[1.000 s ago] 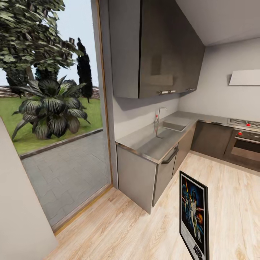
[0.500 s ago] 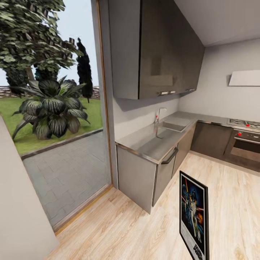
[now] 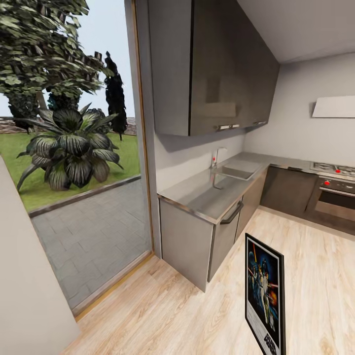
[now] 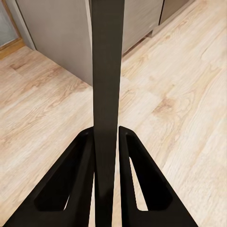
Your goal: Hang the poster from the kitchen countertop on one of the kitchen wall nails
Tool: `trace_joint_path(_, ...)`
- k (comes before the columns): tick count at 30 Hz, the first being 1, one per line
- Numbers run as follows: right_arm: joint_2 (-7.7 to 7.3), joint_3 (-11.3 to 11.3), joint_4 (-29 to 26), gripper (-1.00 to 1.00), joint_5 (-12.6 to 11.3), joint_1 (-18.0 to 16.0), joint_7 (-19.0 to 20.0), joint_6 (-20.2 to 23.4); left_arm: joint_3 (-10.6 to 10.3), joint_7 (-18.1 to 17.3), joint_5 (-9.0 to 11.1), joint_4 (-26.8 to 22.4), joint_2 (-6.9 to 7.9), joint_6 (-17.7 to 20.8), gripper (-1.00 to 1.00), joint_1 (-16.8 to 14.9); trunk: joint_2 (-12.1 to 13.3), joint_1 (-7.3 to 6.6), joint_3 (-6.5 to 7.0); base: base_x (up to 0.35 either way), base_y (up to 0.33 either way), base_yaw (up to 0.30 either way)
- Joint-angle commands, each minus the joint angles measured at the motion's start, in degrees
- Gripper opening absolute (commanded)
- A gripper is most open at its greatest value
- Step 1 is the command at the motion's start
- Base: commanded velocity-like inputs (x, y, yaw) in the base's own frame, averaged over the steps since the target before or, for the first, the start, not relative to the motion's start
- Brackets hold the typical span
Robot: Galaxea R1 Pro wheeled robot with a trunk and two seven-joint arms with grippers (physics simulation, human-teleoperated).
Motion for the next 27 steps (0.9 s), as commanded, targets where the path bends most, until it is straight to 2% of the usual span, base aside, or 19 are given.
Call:
trace_joint_path(1, 0.01, -0.11, -0.05, -1.00, -0.70, 0.04, 0.64, 0.04, 0.18, -0.36, -0.02, -0.05, -0.03, 0.03, 1.00, 0.03, -0.02, 0.02, 0.02, 0.000, 0.000, 0.000)
trace_joint_path(27, -0.08, -0.01, -0.13, -1.00, -0.70, 0.04, 0.69, -0.13, 0.21, -0.36, 0.06, -0.14, -0.04, -0.06, 1.00, 0.03, -0.02, 0.02, 0.02, -0.001, -0.004, 0.000)
